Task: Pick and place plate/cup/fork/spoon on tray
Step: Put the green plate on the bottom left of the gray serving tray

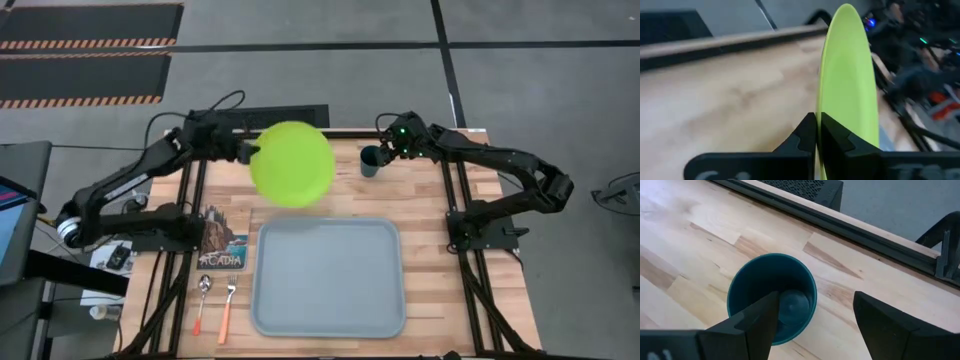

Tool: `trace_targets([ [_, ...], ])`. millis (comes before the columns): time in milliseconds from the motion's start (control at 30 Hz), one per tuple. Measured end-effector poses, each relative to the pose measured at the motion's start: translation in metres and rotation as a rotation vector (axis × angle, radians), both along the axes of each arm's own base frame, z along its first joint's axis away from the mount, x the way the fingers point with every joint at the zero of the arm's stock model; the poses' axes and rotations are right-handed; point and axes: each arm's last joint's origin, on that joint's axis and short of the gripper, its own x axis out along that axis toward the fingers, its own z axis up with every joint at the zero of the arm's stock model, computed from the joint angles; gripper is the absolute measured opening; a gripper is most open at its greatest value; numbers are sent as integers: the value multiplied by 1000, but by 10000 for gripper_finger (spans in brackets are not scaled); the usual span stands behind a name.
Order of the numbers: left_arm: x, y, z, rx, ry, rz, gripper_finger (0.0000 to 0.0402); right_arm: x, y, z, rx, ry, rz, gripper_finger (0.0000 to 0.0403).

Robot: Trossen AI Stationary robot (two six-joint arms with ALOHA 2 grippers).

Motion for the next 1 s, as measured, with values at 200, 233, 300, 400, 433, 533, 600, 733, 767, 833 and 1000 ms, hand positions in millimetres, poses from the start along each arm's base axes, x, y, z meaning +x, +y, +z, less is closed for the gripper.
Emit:
trace_targets([
  [200,5,-46,5,-109,-15,-155,0,-1,1,-1,14,6,-8,281],
  [233,7,-54,5,-125,-15,-183,0,-1,1,-1,15,7,-7,281],
  [300,13,-68,5,-149,-18,-227,0,-1,1,-1,20,9,-10,281],
  [400,22,-88,3,-164,-1,-240,0,-1,1,-1,21,9,-12,281],
  [433,26,-93,1,-167,12,-238,0,-1,1,-1,21,9,-12,281],
  [533,40,-106,-5,-156,41,-241,0,-1,1,-1,21,7,-13,281],
  [600,53,-114,-9,-150,32,-269,0,-1,1,-1,21,7,-13,281],
  [733,86,-124,-22,-150,5,-335,0,-1,1,-1,19,4,-13,281],
  [767,93,-126,-26,-150,7,-351,0,-1,1,-1,19,5,-13,281],
  [833,105,-130,-34,-144,7,-385,0,-1,1,-1,20,7,-13,281],
  [1000,108,-149,-51,-193,116,-431,0,-2,2,-2,29,22,-10,281],
])
